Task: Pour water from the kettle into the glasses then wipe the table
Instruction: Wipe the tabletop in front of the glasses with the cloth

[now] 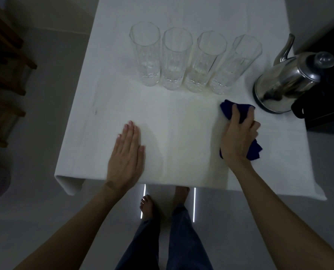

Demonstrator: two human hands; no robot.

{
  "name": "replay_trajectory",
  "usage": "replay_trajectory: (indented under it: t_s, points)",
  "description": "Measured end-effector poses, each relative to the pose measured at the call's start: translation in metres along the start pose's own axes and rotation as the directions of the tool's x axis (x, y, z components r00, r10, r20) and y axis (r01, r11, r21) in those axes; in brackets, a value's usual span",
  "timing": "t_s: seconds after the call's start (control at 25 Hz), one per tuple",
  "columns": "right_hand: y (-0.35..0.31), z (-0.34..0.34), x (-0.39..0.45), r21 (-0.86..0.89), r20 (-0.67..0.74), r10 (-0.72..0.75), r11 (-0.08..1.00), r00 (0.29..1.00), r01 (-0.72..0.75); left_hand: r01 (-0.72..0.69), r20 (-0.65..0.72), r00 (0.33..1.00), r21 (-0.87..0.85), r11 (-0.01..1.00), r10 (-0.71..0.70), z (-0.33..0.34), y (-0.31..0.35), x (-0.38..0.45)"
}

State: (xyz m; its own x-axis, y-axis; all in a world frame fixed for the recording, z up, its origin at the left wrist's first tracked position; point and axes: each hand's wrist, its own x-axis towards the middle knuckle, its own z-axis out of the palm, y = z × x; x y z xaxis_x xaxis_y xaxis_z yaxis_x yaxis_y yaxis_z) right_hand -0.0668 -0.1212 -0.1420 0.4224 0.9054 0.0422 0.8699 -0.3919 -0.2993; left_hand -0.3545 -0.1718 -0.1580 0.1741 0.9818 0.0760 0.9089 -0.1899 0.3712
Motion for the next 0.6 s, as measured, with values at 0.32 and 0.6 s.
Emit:
replay_trajectory:
  t_s: [0.32, 0.6]
  points:
    - [-0.146, 0.055, -0.022, -0.028, -0.014, 0.160, 0.987, 0.987, -0.160, 0.219, -0.056, 0.974, 0.021, 0.976, -0.218, -0.009, -0.045, 0.009]
    - [-0.101, 0.049, -0.060, 0.148, 0.136, -0.842, 0.539, 0.523, 0.829, 0.206, -0.089, 0.975, 0.038, 0.978, -0.202, -0.006, -0.051, 0.006]
